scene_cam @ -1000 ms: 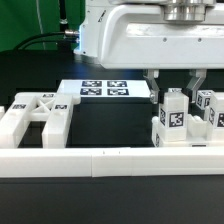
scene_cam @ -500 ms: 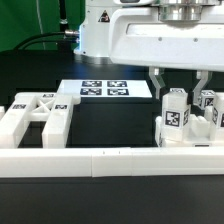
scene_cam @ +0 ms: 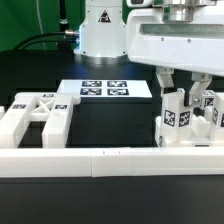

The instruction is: Assemble chair

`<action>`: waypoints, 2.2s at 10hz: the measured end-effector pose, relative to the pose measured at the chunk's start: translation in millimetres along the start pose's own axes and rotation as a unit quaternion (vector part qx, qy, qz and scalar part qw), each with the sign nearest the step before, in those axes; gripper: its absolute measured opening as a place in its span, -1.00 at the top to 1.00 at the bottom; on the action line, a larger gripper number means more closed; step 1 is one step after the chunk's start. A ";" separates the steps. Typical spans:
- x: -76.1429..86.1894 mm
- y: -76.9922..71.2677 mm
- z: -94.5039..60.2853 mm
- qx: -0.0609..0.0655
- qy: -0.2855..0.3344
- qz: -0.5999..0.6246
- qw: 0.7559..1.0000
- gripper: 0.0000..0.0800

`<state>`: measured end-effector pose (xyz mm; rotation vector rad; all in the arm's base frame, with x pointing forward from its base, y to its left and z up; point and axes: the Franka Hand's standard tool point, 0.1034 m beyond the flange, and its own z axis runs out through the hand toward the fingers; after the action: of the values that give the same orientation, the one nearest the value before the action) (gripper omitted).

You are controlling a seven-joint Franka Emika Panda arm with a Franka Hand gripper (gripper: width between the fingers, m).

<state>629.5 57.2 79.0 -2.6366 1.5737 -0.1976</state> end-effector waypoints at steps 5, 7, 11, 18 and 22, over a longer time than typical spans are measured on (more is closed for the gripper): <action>2.1 4.5 2.7 0.001 0.003 -0.194 0.981 -0.61; 3.6 4.3 2.1 0.002 0.005 -0.293 0.956 -0.62; 6.1 3.9 1.5 -0.001 0.008 -0.497 0.868 -0.62; 12.5 7.2 4.0 -0.010 0.009 -0.649 0.761 -0.40; 12.6 6.9 3.6 -0.009 0.010 -0.639 0.769 0.27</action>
Offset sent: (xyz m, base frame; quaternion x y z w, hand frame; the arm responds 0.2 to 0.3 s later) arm -0.0092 -0.0034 -0.0001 -0.0081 -0.0012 -0.2063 0.9785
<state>629.9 42.8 75.5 -3.1525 -0.4906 -0.2354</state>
